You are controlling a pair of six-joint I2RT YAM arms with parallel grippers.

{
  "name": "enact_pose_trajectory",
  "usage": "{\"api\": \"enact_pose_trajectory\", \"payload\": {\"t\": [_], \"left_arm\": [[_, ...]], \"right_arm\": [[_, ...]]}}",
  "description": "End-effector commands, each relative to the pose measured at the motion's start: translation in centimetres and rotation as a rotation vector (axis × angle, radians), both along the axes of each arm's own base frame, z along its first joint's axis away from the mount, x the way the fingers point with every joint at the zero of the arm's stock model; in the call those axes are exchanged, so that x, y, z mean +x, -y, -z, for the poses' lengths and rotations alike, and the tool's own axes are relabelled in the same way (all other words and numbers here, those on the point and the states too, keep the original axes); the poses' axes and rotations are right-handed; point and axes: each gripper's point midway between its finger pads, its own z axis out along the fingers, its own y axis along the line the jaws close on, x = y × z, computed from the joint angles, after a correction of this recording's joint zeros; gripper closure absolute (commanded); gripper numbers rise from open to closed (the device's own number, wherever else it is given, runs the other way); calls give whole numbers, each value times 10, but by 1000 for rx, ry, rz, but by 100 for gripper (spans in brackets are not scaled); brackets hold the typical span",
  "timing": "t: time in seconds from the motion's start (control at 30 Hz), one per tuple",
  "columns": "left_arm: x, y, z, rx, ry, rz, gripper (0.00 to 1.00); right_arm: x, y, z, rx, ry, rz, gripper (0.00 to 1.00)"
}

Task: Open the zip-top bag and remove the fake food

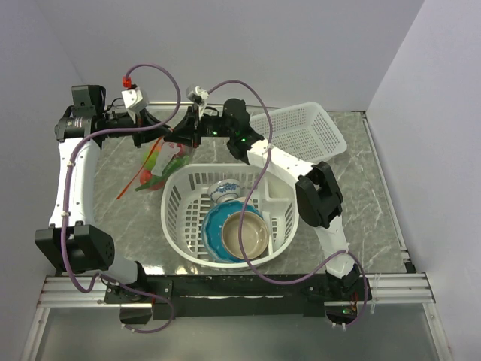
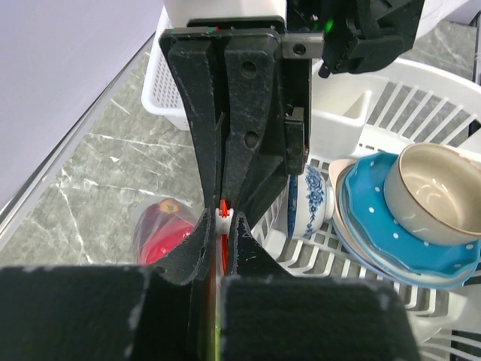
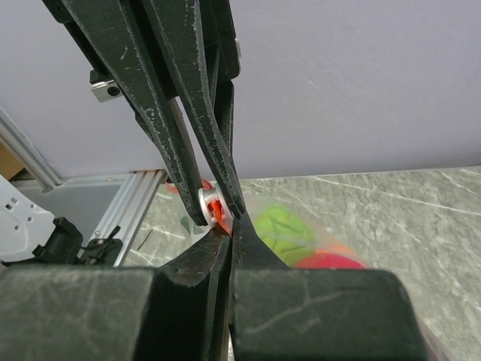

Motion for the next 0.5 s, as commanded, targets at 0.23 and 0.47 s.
{"api": "enact_pose_trajectory", "payload": {"t": [0.23,0.47], "left_arm": [[-22,-32,26,100,-66,-72,99],[-21,-84,61,152,-106,-169,99]], "right_arm": [[61,46,-57,163,25,147,100],[89,70,-48,182,-19,216,100]]}}
